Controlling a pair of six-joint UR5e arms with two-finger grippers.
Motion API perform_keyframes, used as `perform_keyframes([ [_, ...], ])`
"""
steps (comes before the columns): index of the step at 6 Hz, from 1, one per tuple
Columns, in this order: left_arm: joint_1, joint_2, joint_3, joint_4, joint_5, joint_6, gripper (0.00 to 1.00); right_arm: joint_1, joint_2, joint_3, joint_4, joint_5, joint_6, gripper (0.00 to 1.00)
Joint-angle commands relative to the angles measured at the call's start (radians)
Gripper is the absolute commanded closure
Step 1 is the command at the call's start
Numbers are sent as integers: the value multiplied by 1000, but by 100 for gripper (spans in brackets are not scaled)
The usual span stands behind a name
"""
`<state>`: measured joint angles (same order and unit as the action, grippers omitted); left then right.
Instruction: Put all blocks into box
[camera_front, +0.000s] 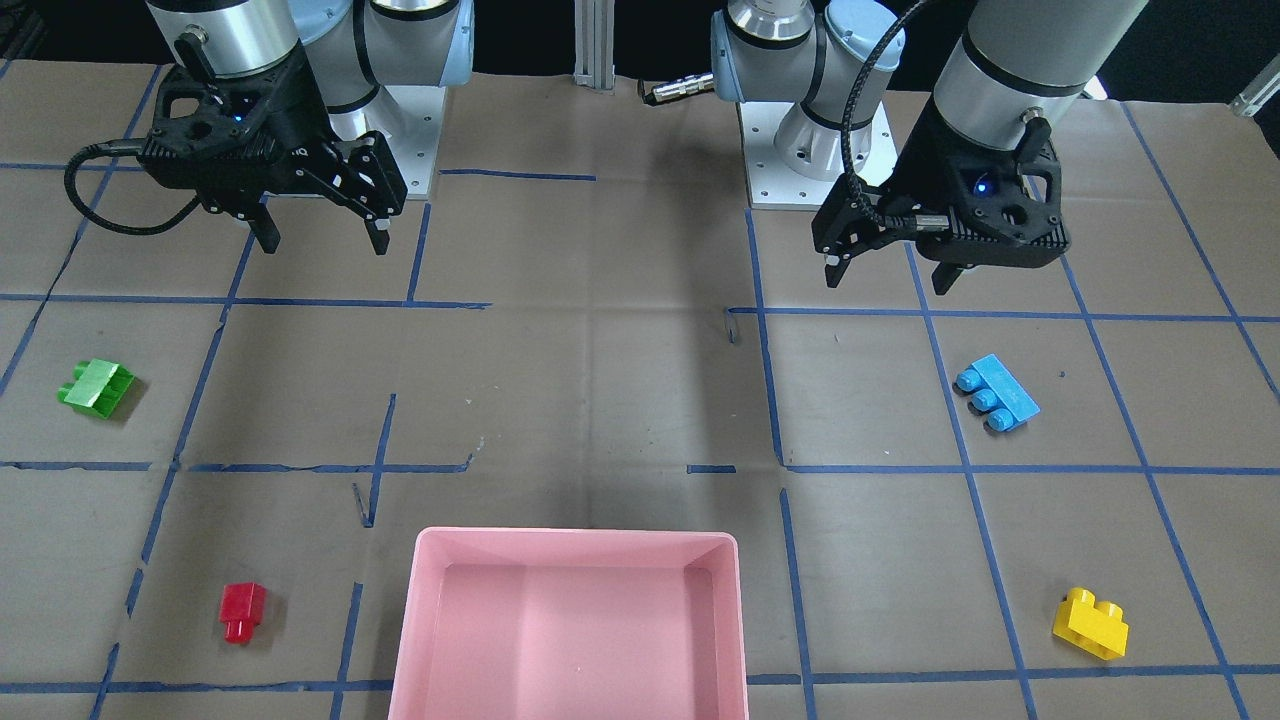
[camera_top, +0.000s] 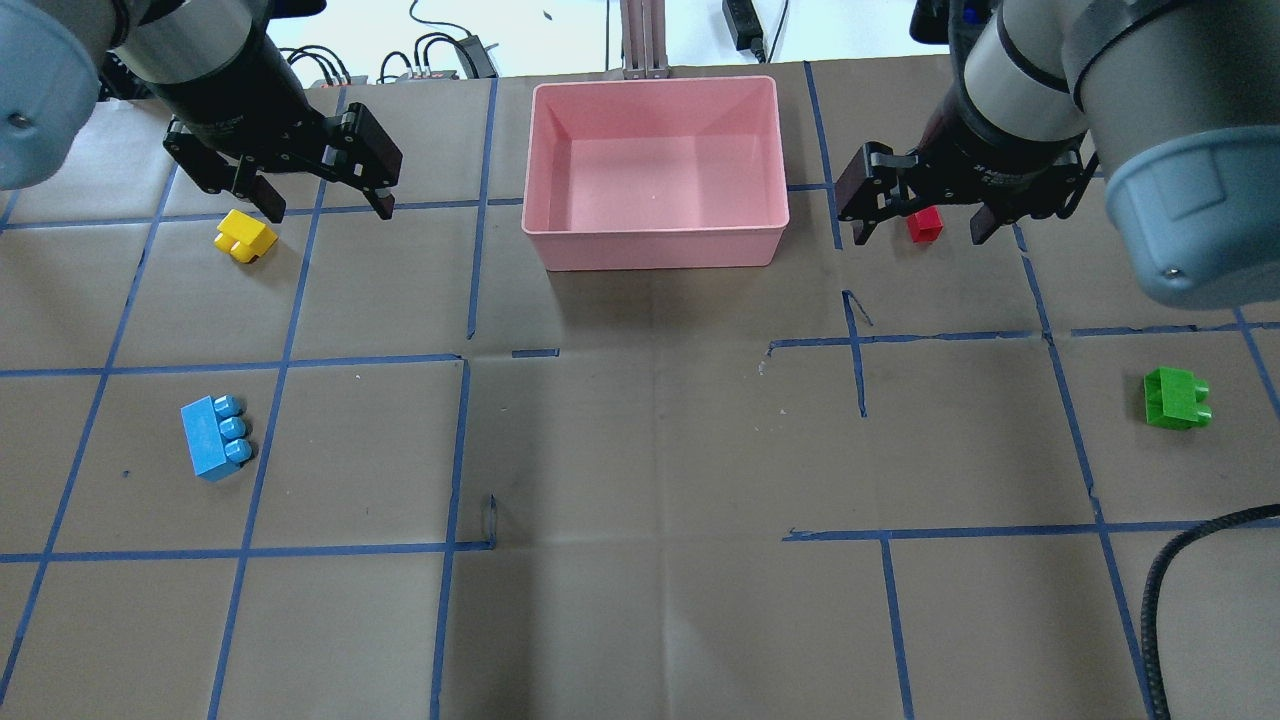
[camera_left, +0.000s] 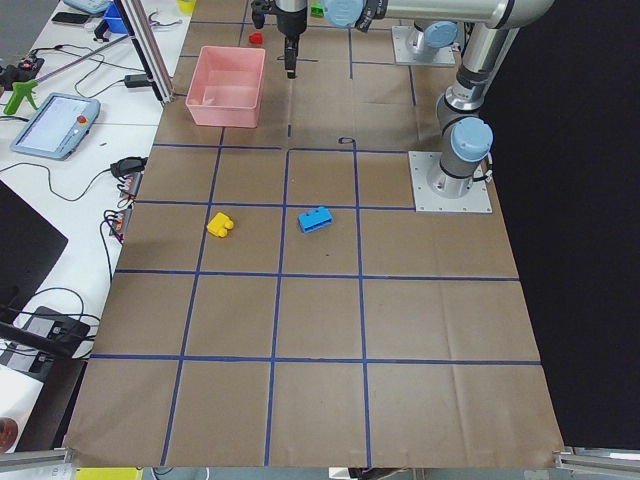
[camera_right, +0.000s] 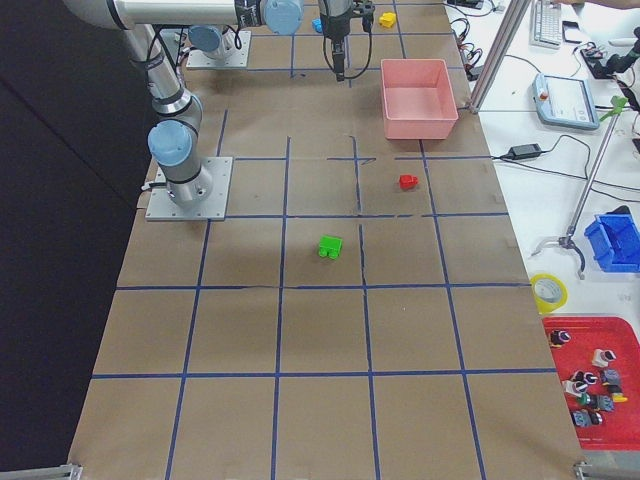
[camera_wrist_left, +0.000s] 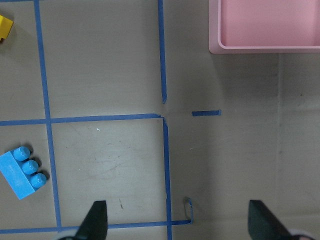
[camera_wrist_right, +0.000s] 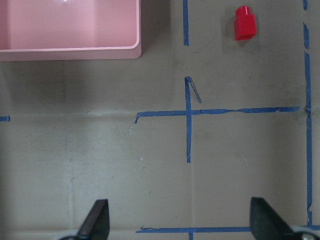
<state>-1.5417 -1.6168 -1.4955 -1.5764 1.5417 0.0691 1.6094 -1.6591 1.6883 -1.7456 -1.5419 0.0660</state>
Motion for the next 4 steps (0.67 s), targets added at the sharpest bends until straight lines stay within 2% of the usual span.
perform_keyframes([
  [1,0,-2,1,1,0,0,1,0,-1,-1,0,0,0,0],
  [4,6,0,-2,1,2,3,1,-5,-1,-1,-2,3,0,0],
])
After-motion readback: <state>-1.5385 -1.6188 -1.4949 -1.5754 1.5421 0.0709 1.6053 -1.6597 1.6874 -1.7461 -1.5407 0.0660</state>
